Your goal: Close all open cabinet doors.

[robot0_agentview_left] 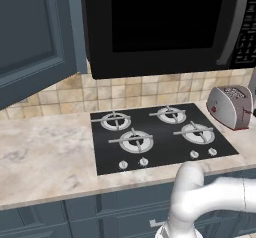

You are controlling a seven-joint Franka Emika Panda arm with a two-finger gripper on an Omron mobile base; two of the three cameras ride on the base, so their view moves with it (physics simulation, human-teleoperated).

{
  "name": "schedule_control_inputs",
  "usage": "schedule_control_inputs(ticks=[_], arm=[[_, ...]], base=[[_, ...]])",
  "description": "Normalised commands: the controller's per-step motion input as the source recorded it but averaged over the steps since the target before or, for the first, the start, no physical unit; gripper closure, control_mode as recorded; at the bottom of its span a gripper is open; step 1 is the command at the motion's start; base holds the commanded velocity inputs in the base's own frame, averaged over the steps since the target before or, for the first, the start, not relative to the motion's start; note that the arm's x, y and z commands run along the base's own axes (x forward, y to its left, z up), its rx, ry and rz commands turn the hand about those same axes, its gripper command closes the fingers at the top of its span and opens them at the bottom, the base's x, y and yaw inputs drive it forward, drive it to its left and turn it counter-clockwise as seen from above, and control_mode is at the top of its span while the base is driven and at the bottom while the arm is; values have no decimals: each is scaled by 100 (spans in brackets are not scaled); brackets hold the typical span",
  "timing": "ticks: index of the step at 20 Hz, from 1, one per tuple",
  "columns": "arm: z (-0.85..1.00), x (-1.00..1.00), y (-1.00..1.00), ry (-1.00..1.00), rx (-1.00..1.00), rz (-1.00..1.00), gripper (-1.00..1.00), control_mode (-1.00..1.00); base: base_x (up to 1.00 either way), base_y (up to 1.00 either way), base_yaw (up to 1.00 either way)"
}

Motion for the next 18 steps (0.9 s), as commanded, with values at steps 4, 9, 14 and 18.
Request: schedule_control_inputs(ticks=[4,9,14,18], arm=[[0,50,0,5,0,11,-100,-100],[0,50,0,4,0,15,-100,-100],[0,30,0,1,0,15,-100,-100],[0,18,0,0,0,14,-100,-100]], base=[[0,0,0],[0,0,0],[0,0,0],[0,0,0]])
